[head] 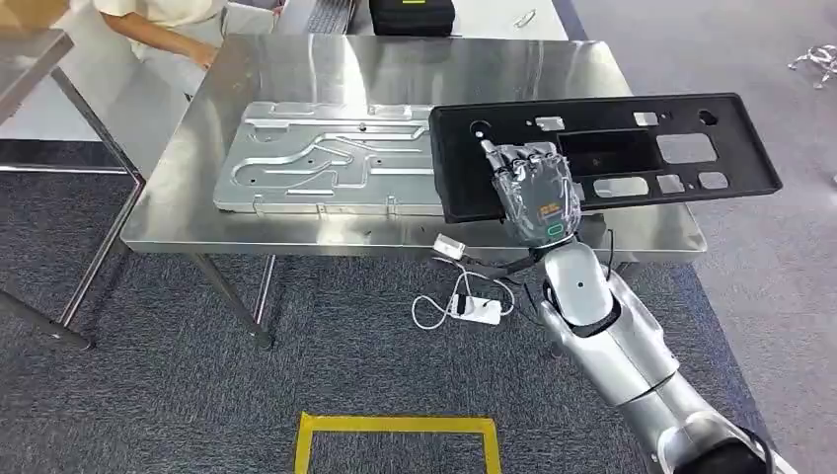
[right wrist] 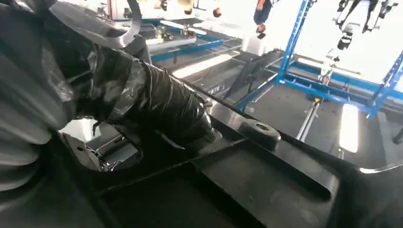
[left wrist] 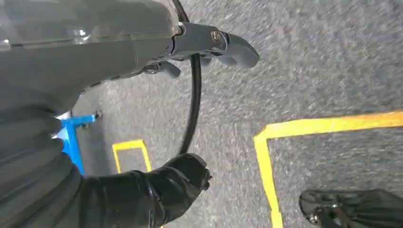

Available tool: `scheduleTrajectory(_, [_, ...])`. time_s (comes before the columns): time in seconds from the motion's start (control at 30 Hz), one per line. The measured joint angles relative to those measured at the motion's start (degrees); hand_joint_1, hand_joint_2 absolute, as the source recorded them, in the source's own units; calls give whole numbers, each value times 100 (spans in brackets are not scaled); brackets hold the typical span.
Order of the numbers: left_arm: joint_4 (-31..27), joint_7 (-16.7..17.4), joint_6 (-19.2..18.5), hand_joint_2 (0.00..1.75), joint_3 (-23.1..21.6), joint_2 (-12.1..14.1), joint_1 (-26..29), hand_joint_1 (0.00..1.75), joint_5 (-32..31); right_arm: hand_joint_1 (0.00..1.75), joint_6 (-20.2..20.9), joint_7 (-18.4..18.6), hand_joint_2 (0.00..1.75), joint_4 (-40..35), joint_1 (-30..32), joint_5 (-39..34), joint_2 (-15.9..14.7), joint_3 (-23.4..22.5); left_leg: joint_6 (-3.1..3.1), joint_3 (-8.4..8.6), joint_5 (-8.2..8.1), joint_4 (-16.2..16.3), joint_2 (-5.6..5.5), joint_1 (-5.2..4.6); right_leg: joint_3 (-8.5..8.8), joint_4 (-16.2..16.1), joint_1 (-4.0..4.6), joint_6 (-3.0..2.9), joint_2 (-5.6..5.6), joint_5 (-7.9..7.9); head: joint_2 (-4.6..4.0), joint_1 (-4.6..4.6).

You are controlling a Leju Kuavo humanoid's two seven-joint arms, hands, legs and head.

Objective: Take the parts from the cabinet and place them on the table.

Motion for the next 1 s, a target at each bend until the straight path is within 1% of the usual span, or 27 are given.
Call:
scheduleTrajectory(0.03, [0,0,0,175,0,0,9,0,0,175,2,0,175,0,-11,0,0,0,25,19,-18,0,52,-16,-245,459,0,16,-90,-201,0,2])
scheduleTrajectory(0.07, [0,0,0,175,0,-2,19,0,0,175,13,0,175,2,-4,0,0,0,45,37,-41,1,108,-27,-509,912,-2,26,-127,-373,0,-2])
scheduleTrajectory(0.1, [0,0,0,175,0,-2,24,0,0,175,17,0,175,9,6,0,0,0,54,50,-63,4,162,-37,-755,1292,-1,30,-138,-459,0,2])
scheduleTrajectory(0.13, [0,0,-2,175,0,-2,28,0,0,175,17,0,175,13,18,0,0,0,52,73,-85,6,217,-42,-874,1412,0,24,-145,-402,0,0])
scheduleTrajectory(0.17, [0,0,-2,175,0,-4,28,0,0,175,17,0,175,15,29,0,0,0,49,108,-114,6,268,-48,-851,1264,3,14,-153,-215,0,0])
scheduleTrajectory(0.2, [0,0,-2,175,0,-4,27,0,0,175,17,0,175,15,29,0,0,0,39,163,-150,7,289,-53,-676,837,6,-9,-170,99,0,0])
scheduleTrajectory(0.23, [0,0,-2,175,0,-7,25,0,0,175,17,0,175,15,25,0,0,0,29,216,-183,7,313,-55,-462,379,13,-34,-192,362,0,0])
scheduleTrajectory(0.27, [0,0,-2,175,0,-7,20,0,0,175,24,-4,175,13,19,0,0,0,3,274,-226,6,334,-59,-190,-191,29,-80,-247,631,0,0])
scheduleTrajectory(0.3, [0,0,-2,175,0,-7,17,0,0,175,39,-22,175,20,9,0,0,0,-26,261,-254,6,375,-72,-107,-293,80,-118,-326,511,0,-2])
scheduleTrajectory(0.33, [0,-2,-4,175,2,-7,-5,0,0,175,59,-33,175,17,-1,0,0,0,-59,262,-271,23,389,-89,-113,-371,111,-129,-311,511,0,0])
scheduleTrajectory(0.4, [0,-13,-13,175,0,-7,-11,0,2,175,83,-48,175,26,5,0,-2,0,-118,294,-273,-31,435,-82,-128,-371,129,-170,-270,485,0,0])
scheduleTrajectory(0.43, [0,-15,-20,175,2,-7,-16,0,2,175,83,-63,175,31,1,0,0,0,-154,324,-293,-38,462,-104,-96,-424,102,-193,-250,495,0,4])
scheduleTrajectory(0.47, [0,-24,-20,175,0,0,-20,0,2,175,90,-83,175,33,1,0,0,0,-187,311,-343,16,365,-67,-22,-485,52,-220,-242,506,0,0])
scheduleTrajectory(0.5, [0,-37,-22,175,0,0,-22,0,7,175,94,-90,175,33,-18,0,0,0,-204,236,-440,209,231,-68,13,-502,41,-257,-234,493,0,2])
scheduleTrajectory(0.53, [0,-44,-24,175,2,4,-20,0,9,175,114,-103,175,37,-40,0,2,0,-218,45,-612,575,159,-61,29,-502,44,-280,-229,480,0,-4])
scheduleTrajectory(0.57, [0,-46,-37,175,0,13,-14,0,9,175,131,-105,175,48,-42,0,4,0,-242,-250,-819,1096,108,-61,45,-497,48,-310,-219,457,0,-4])
scheduleTrajectory(0.6, [0,-46,-44,175,0,15,3,0,9,175,142,-105,175,57,-40,0,9,0,-261,-508,-932,1513,99,-61,57,-492,58,-327,-196,436,0,-4])
scheduleTrajectory(0.63, [0,-48,-65,175,0,15,19,0,6,175,151,-118,175,72,-39,0,11,0,-271,-713,-914,1762,99,-59,71,-477,61,-326,-166,409,0,-4])
scheduleTrajectory(0.67, [0,-52,-74,175,0,15,34,0,7,175,149,-127,175,87,-38,0,15,2,-271,-754,-745,1695,99,-58,95,-466,61,-319,-136,375,0,-4])
scheduleTrajectory(0.7, [0,-59,-74,175,0,15,38,0,2,175,149,-129,175,103,-38,0,15,2,-257,-660,-474,1378,99,-59,136,-457,62,-307,-108,335,0,-4])
scheduleTrajectory(0.77, [0,-63,-72,175,0,26,32,0,-7,175,149,-131,175,109,-39,0,17,2,-192,-244,131,360,81,-64,247,-444,67,-282,-90,251,0,-4])
scheduleTrajectory(0.8, [0,-63,-72,175,0,42,30,0,-9,175,149,-131,175,111,-40,0,22,2,-131,-115,110,119,41,-85,269,-445,63,-265,-86,215,0,-2])
scheduleTrajectory(0.83, [0,-63,-72,175,0,48,26,0,-9,175,151,-131,175,120,-67,0,24,4,-110,-37,40,-28,40,-105,269,-430,96,-219,-65,188,0,0])
scheduleTrajectory(0.87, [0,-63,-72,175,0,50,16,0,-9,175,157,-131,175,140,-72,0,28,4,-94,-45,27,-9,57,-118,268,-465,78,-187,-58,197,0,-7])
scheduleTrajectory(0.93, [0,-59,-83,175,0,55,6,0,-20,175,190,-155,175,188,-83,0,53,9,-15,-13,3,-75,57,-108,308,-407,79,-128,-53,243,0,2])
scheduleTrajectory(0.97, [0,-59,-90,175,0,52,2,0,-20,175,201,-179,175,212,-97,0,68,11,19,83,10,-127,60,-79,269,-350,67,-115,-70,184,0,-7])
scheduleTrajectory(1.0, [0,-59,-90,175,0,52,-8,0,-22,175,229,-207,175,236,-123,0,89,20,37,134,7,-134,64,-82,226,-192,52,-81,-108,121,0,7])
